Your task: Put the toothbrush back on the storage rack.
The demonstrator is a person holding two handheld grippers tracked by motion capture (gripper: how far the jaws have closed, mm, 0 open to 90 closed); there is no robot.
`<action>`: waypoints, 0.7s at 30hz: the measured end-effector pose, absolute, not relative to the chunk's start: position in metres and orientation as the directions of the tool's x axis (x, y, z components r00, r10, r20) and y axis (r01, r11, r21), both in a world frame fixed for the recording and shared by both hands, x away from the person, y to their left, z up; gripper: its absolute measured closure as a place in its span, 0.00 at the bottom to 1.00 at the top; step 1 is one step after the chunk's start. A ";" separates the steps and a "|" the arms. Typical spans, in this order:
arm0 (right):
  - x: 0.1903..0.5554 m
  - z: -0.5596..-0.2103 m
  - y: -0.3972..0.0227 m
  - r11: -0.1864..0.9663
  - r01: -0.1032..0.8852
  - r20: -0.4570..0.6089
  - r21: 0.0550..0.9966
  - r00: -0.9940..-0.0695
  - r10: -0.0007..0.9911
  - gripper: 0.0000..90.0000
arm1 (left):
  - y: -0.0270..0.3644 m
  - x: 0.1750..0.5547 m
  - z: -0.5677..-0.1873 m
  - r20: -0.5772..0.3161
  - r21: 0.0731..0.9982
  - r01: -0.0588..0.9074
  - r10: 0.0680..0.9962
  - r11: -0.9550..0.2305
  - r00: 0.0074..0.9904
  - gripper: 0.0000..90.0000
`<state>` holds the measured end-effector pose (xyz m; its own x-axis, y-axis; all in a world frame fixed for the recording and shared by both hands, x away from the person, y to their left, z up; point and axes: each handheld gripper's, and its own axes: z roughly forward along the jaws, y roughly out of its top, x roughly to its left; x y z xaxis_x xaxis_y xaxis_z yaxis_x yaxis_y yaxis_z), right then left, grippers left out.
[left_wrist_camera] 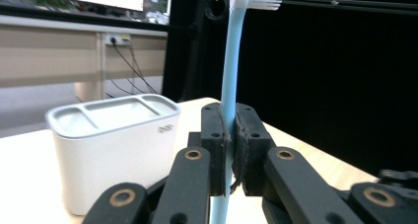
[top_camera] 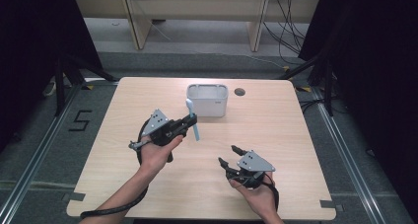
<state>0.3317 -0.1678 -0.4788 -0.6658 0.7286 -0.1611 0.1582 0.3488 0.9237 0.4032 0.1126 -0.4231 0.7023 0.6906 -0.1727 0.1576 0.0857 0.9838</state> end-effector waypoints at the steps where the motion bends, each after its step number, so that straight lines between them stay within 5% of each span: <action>1: 0.331 -0.480 -0.169 0.334 0.170 -0.145 0.927 -0.659 0.738 0.44 | 0.114 0.404 -0.424 -0.166 0.985 0.149 0.695 0.085 0.700 0.93; 21: 0.329 -0.498 -0.194 0.300 0.220 -0.115 0.928 -0.598 0.793 0.40 | 0.134 0.427 -0.418 -0.085 0.996 0.032 0.753 0.085 0.652 0.93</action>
<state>0.3295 -0.1943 -0.4980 -0.5981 0.7931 -0.1151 0.2195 0.3003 0.9282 0.4266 0.1335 -0.4184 0.6521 0.7534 -0.0850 0.0319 0.0848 0.9959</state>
